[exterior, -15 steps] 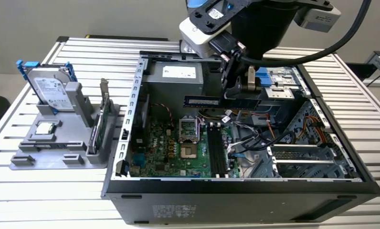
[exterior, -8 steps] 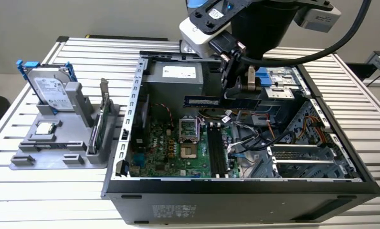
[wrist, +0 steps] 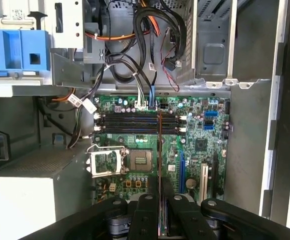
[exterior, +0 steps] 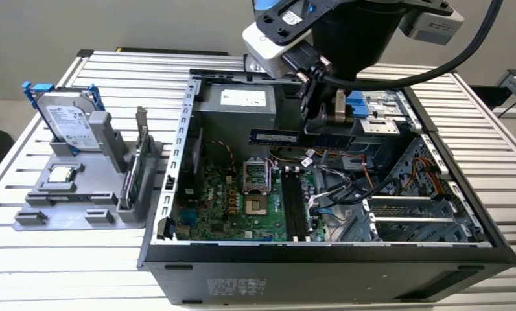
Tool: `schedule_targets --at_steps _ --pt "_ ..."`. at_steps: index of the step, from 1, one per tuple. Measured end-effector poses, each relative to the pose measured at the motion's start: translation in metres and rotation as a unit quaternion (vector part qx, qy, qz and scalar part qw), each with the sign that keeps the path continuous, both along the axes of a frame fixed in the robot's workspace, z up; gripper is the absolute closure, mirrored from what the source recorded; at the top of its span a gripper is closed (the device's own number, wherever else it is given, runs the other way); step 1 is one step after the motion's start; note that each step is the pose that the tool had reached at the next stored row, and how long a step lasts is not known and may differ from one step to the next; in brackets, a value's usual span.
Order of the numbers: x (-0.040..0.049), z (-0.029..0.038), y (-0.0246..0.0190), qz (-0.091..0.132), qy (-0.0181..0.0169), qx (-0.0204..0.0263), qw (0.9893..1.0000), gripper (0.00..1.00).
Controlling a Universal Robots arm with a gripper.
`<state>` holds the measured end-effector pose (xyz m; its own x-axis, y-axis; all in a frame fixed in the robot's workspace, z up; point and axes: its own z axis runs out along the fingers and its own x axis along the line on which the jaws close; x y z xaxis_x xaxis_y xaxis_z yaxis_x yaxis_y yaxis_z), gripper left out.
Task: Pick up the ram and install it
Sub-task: 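Pick up the ram and move it above insertion slot, then insert the ram into the slot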
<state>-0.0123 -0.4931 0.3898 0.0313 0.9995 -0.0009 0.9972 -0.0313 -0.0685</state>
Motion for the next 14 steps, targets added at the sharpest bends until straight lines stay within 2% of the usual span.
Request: schedule_targets --at_steps 7,14 --pt "0.0 0.0 0.0 -0.022 0.0 -0.0003 0.9997 1.0" --pt "0.0 0.0 0.0 -0.045 0.0 -0.0008 0.999 1.0"
